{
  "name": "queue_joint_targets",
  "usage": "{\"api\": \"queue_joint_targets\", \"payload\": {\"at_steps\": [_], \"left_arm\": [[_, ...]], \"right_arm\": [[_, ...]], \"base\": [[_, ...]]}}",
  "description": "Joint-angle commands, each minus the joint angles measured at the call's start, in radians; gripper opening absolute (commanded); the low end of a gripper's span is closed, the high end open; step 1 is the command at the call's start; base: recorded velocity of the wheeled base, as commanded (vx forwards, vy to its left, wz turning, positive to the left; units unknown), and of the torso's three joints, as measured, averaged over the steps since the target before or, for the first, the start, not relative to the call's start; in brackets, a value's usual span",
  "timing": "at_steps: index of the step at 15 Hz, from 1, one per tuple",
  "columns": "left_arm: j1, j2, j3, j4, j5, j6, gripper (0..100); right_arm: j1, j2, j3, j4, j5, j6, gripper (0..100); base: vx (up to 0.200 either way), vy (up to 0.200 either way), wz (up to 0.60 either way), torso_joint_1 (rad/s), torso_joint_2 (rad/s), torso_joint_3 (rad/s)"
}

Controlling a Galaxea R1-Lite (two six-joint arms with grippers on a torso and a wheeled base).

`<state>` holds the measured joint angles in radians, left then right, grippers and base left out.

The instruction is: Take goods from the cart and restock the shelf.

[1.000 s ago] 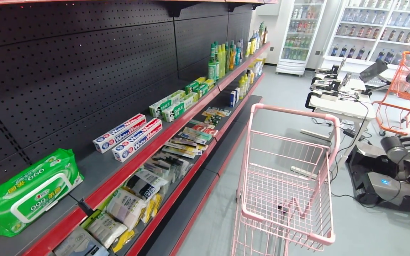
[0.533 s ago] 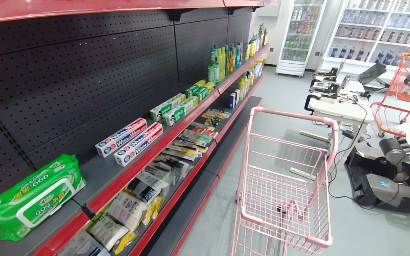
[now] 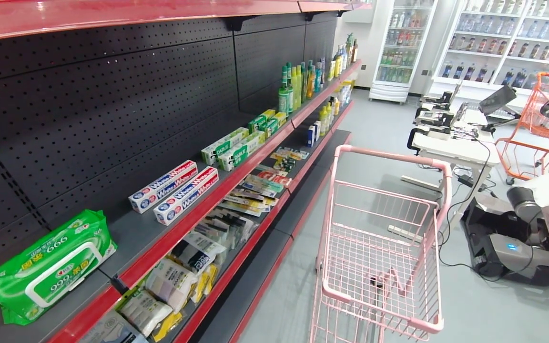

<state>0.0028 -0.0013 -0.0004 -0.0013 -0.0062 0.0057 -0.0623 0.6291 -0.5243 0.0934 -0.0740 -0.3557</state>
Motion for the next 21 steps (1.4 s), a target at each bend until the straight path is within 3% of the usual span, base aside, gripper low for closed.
{"api": "queue_joint_targets", "payload": {"at_steps": [1, 21], "left_arm": [[0.000, 0.001, 0.000, 0.000, 0.000, -0.001, 100], [0.000, 0.001, 0.000, 0.000, 0.002, 0.000, 100]], "right_arm": [[-0.010, 0.009, 0.001, 0.000, -0.001, 0.000, 0], [-0.007, 0.001, 0.029, 0.000, 0.000, -0.012, 0]], "base": [[0.000, 0.000, 0.60, 0.002, 0.01, -0.007], [0.000, 0.000, 0.60, 0.004, 0.00, 0.000]]}}
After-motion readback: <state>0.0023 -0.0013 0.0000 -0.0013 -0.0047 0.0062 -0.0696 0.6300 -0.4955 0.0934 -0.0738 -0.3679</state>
